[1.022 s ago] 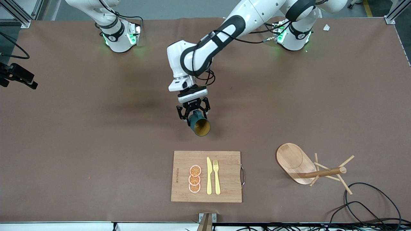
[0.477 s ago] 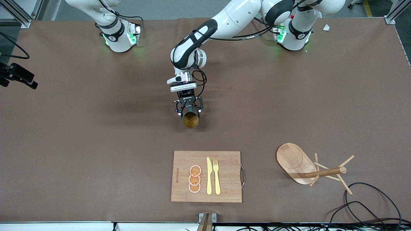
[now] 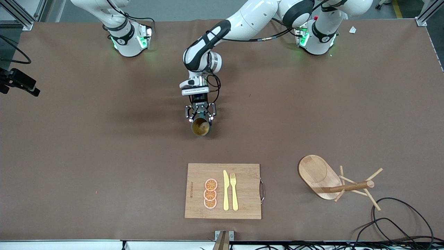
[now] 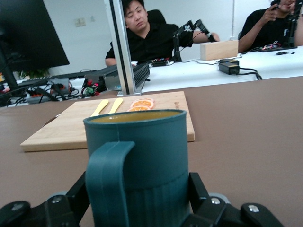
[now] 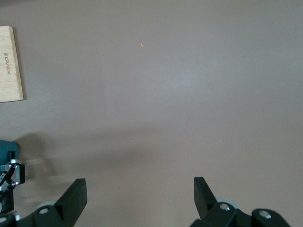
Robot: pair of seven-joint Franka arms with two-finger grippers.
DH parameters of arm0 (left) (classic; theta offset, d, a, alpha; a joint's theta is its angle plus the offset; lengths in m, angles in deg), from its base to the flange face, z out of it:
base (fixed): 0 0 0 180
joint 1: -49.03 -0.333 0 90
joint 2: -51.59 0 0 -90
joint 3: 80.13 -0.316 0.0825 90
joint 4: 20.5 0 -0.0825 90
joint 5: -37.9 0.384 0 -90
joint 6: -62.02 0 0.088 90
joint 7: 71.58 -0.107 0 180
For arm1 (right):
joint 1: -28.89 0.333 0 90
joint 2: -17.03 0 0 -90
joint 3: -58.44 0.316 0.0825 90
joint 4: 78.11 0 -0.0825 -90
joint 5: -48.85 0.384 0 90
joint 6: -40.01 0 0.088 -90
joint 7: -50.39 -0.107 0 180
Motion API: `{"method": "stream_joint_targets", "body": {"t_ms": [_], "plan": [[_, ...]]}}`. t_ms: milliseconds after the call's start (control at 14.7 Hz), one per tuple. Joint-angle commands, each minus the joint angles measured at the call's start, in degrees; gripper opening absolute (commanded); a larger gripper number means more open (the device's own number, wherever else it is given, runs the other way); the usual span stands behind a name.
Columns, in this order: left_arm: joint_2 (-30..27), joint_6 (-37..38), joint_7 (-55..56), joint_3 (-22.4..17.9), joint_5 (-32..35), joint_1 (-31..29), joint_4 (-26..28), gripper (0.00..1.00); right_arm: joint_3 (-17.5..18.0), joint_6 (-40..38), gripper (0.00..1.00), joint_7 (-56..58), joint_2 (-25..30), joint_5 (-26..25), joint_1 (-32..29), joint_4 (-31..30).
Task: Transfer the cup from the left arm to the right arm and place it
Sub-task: 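Lower the mug upright onto the table and open the left gripper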
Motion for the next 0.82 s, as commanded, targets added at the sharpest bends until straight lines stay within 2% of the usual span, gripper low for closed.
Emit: {"method": "stream_joint_targets", "body": {"t_ms": [0,204,341,409,613,749], "plan": [[2.7,1.1,2.5,-0.6,5.3,0.4,-1.1,0.72,0.3,-0.1,1.00,0.5,0.8,-0.7,-0.7,-0.9],[3.3,1.1,5.7,-0.7,6.5,0.4,-1.0,0.75,0.3,-2.1,1.00,3.4,0.1,-0.7,-0.6,-0.9],[3.3,1.2,7.2,-0.7,6.4,0.5,-1.0,0.97,0.4,-2.1,1.00,3.4,-1.6,-0.3,-0.3,-1.6],[3.1,1.2,8.6,-0.4,5.8,0.5,-1.0,1.00,0.4,-1.6,1.00,3.5,-2.3,0.6,0.1,-2.2],[2.6,1.3,15.5,0.0,4.4,1.4,-1.0,1.00,0.7,-0.1,1.00,3.4,-5.5,2.1,1.5,-2.2],[1.5,4.2,15.9,1.4,-2.7,3.6,-1.1,1.00,0.7,0.8,1.00,3.3,-7.5,2.7,3.0,-2.2]]}}
